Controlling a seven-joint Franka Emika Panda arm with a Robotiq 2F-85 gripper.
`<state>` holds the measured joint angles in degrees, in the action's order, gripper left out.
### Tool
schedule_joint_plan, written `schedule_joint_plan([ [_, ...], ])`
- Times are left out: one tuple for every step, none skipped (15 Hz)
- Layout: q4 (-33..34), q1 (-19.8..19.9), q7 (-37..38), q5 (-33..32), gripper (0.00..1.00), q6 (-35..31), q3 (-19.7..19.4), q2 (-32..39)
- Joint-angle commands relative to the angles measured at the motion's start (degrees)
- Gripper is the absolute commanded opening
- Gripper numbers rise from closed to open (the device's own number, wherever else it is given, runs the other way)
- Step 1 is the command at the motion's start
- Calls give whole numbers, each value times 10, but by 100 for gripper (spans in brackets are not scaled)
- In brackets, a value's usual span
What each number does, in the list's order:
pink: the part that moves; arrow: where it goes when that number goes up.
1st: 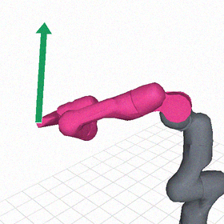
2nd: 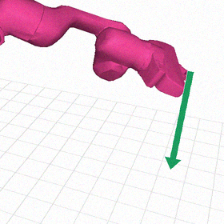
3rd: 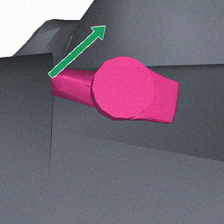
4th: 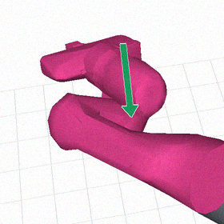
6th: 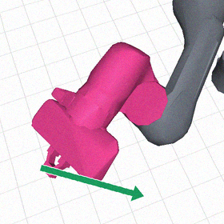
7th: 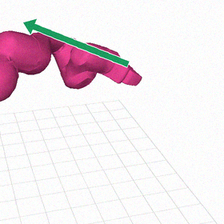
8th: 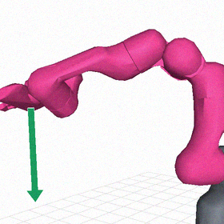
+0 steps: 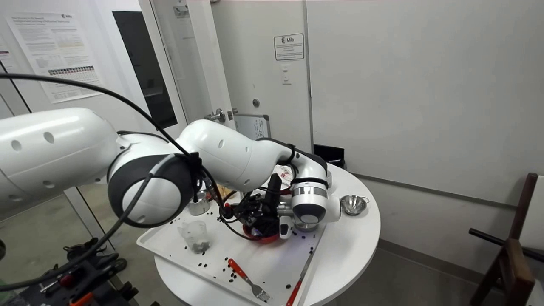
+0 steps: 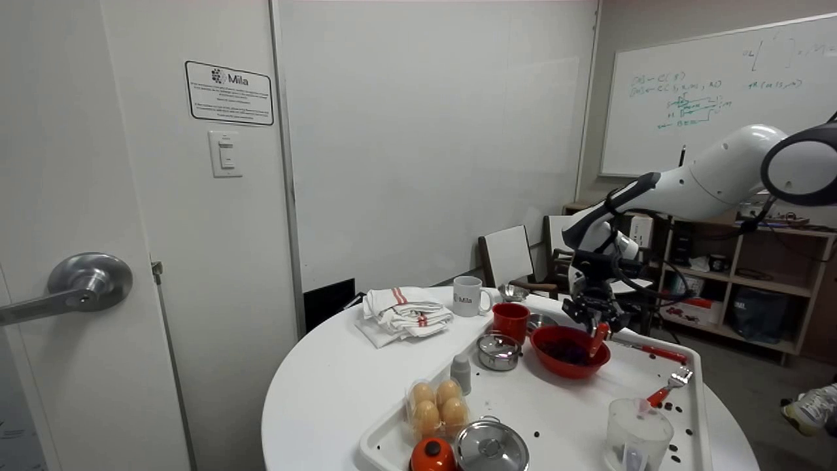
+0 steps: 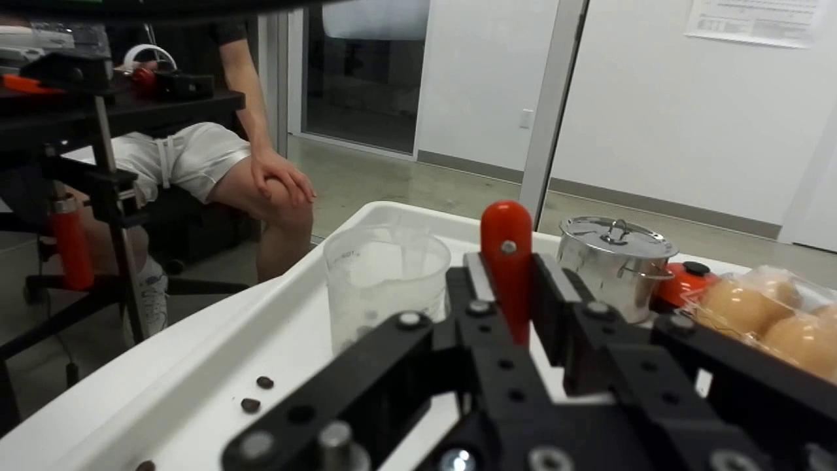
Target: Pick the spoon and mix the contents of the bowl
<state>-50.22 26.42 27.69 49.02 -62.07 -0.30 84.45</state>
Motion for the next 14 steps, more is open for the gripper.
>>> schedule_joint_plan([
  [28,-27,7,-5,7,9,-8,-1],
  [34,-31,11,-3,7,8,-7,-1],
  [40,-34,18,-1,7,6,-6,-2],
  [45,-36,22,1,7,3,-5,-2],
  [49,-37,24,2,7,1,-4,-3],
  [55,-39,25,1,7,-2,-3,-4],
  [59,-40,22,-1,7,-4,-3,-5],
  [63,-39,24,1,7,-9,-1,-5],
  [66,-38,24,3,7,-14,0,-5],
  [68,-35,29,7,7,-19,3,-5],
  [69,-33,32,11,7,-24,4,-5],
  [70,-31,34,12,7,-29,5,-5],
  [71,-29,37,15,7,-33,7,-5],
  [70,-25,39,18,7,-38,9,-5],
])
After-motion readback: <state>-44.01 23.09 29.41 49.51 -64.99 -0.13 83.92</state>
